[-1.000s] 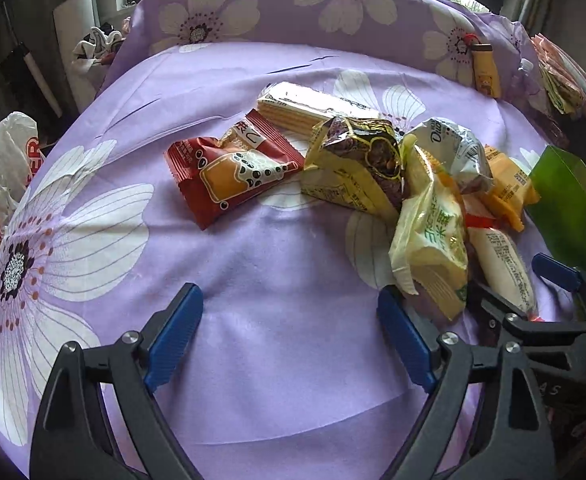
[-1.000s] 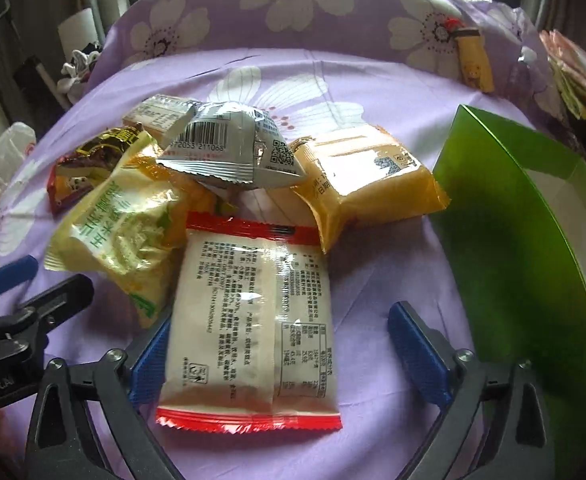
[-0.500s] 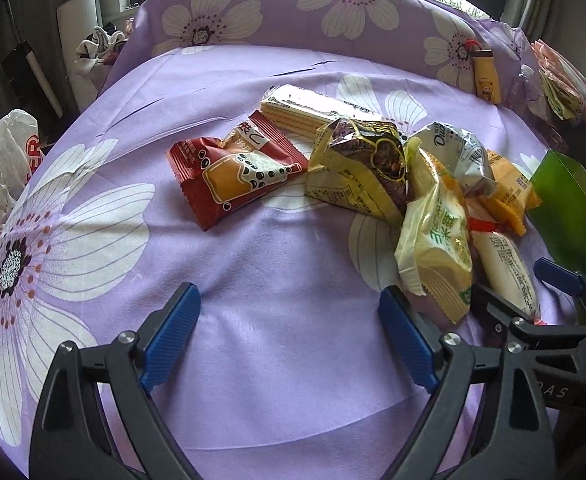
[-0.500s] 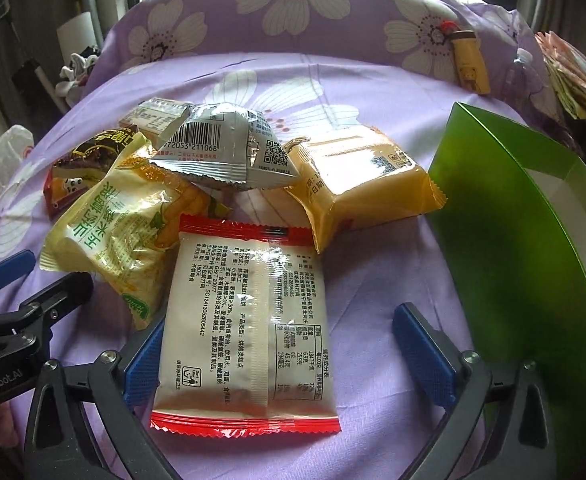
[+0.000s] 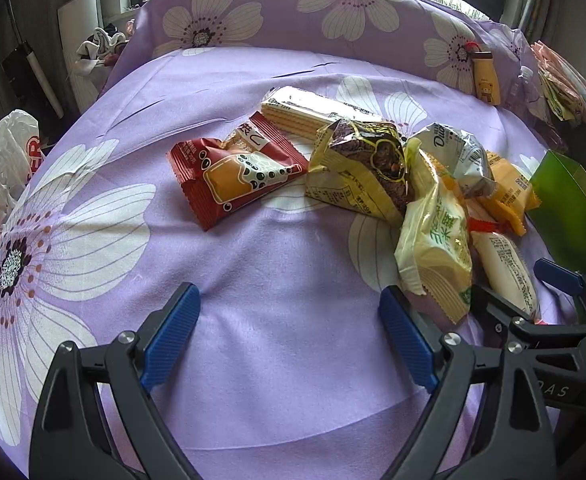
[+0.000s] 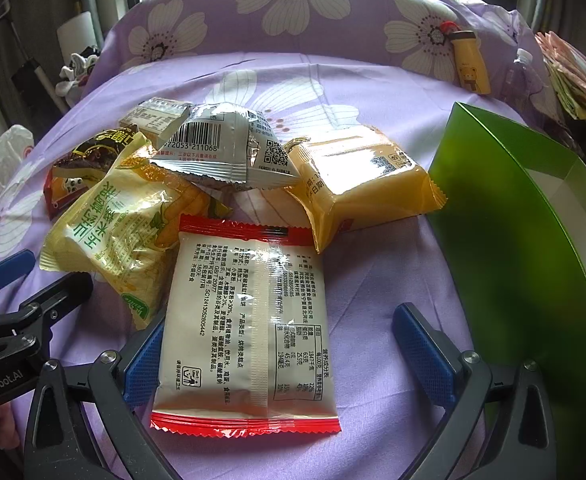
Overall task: Organize snacks
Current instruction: 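Move the right tool back over the white-and-red rectangular packet, then close the right gripper on the white-and-red rectangular packet and lift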
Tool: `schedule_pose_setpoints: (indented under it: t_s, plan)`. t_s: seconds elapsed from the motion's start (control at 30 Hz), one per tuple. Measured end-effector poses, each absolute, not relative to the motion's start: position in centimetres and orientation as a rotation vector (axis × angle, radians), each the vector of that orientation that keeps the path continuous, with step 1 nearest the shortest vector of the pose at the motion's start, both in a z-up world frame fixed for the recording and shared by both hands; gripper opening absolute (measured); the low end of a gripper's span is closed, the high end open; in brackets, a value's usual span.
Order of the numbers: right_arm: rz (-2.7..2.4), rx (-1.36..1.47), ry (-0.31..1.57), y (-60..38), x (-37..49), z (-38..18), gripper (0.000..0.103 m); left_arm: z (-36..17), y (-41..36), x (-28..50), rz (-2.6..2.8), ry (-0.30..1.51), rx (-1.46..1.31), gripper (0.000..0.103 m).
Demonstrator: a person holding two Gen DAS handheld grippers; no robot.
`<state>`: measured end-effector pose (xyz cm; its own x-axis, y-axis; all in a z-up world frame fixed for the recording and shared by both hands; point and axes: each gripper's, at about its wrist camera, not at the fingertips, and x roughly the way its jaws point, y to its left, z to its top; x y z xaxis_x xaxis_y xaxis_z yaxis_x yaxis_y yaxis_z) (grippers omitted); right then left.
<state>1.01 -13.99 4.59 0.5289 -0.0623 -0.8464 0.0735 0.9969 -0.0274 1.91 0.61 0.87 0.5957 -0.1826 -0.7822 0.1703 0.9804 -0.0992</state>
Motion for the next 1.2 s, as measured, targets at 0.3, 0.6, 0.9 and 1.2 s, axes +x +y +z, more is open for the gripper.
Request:
schedule_pose_setpoints:
  t_s: [0.3, 0.6, 0.9, 1.2]
  plan:
    - [-0.081, 0.012, 1.010, -14.0, 1.0, 4.6, 0.102, 0.8, 0.6, 1.9, -0.204, 0.910, -0.014, 0.092]
    - [-0.081, 0.011, 1.009, -14.0, 1.0, 4.5, 0.102, 0.9, 0.4, 2.0, -0.183, 0.922, 0.006, 0.092]
    - [-0.081, 0.006, 1.010, -13.9, 1.0, 4.5, 0.102, 2.0, 1.0, 1.4, -0.160, 0.932, -0.048, 0.092]
    - [-0.083, 0.005, 1.009, -13.9, 1.1, 4.5, 0.102, 4.7, 2.1, 1.2, -0.196, 0.878, -0.165, 0.092]
